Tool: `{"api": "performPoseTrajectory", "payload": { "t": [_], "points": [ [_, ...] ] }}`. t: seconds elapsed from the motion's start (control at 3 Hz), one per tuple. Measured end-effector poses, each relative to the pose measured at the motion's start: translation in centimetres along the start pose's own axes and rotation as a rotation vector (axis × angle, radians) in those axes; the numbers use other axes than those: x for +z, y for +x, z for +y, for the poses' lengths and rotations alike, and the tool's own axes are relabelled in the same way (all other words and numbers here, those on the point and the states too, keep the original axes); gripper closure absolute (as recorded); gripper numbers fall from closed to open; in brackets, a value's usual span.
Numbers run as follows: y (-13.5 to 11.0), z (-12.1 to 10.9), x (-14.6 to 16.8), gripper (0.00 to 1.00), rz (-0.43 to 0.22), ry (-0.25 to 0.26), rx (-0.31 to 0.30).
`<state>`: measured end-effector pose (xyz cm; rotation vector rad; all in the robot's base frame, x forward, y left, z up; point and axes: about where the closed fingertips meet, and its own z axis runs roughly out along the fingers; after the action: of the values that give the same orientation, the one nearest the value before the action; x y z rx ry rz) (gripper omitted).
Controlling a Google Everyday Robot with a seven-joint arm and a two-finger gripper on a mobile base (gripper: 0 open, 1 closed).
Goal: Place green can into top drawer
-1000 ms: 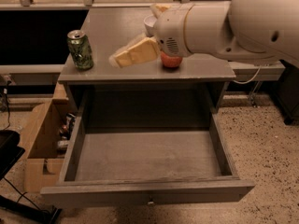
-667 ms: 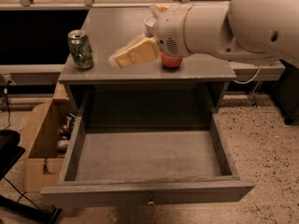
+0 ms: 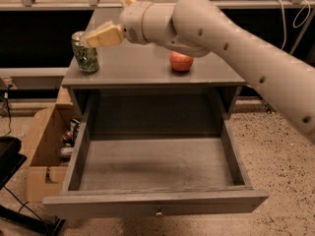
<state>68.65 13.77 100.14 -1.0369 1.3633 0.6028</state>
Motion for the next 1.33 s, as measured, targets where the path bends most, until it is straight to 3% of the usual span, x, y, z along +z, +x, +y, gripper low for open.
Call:
{"api": "performPoseTrajectory", "payload": {
  "t": [0.33,0.67,1.0,1.33],
  "points": [
    [0.5,-0.6,6.3,0.0,0.0,-0.022,-0.019],
    [2.3,0.7,10.6,0.0,0.082,-0.063,-0.037],
    [5.1,2.7,12.0,0.0,0.14,-0.1,0.015],
    [8.3,5.0,12.0,0.18,0.17,-0.126,0.1]
  ]
}}
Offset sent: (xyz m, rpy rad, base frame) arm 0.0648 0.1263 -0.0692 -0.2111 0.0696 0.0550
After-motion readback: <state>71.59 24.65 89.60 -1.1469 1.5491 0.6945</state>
